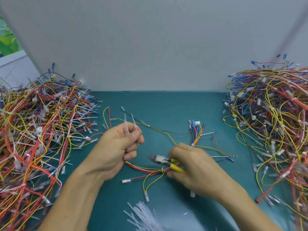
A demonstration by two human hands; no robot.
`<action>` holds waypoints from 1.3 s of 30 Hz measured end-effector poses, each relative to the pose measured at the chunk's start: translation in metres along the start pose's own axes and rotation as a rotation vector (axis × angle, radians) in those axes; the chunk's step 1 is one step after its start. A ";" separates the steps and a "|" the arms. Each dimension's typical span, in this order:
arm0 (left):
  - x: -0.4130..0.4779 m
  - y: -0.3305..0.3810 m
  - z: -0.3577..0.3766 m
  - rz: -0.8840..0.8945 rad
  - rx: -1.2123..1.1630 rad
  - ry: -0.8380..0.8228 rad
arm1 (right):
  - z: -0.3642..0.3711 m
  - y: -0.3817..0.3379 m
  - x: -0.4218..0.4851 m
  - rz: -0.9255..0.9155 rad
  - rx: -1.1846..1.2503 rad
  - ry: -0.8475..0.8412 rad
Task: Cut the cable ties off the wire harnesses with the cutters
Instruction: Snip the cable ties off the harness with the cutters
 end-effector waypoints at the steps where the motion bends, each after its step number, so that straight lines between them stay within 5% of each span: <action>1: -0.001 0.005 -0.003 0.009 -0.028 -0.012 | 0.008 -0.004 0.001 -0.015 0.001 -0.024; 9: 0.010 0.005 -0.039 -0.012 0.037 0.149 | 0.013 0.007 0.000 -0.012 -0.100 -0.121; 12: 0.012 0.001 -0.044 0.060 0.282 0.129 | -0.003 0.031 -0.006 0.076 -0.170 -0.270; 16: 0.010 -0.010 -0.030 0.142 0.814 -0.049 | -0.021 0.052 -0.014 0.171 -0.259 -0.323; 22: 0.002 -0.033 0.009 0.162 1.072 -0.333 | -0.038 0.049 -0.017 0.138 -0.187 -0.261; 27: -0.002 -0.048 0.028 0.133 1.161 -0.446 | -0.034 0.039 -0.017 0.156 -0.199 -0.286; 33: 0.003 -0.047 0.023 0.054 0.943 -0.396 | -0.023 0.032 -0.015 0.176 -0.197 -0.336; 39: 0.008 -0.046 0.022 0.060 0.965 -0.375 | -0.015 0.025 -0.014 0.162 -0.249 -0.334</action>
Point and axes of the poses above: each hand's wrist, its own x-axis towards the middle knuckle, its own z-axis out of the palm, y = z × x, the point moved 4 cm from there along x, towards the middle knuckle, and after that the axes turned 2 degrees about y, right-handed, at the moved point
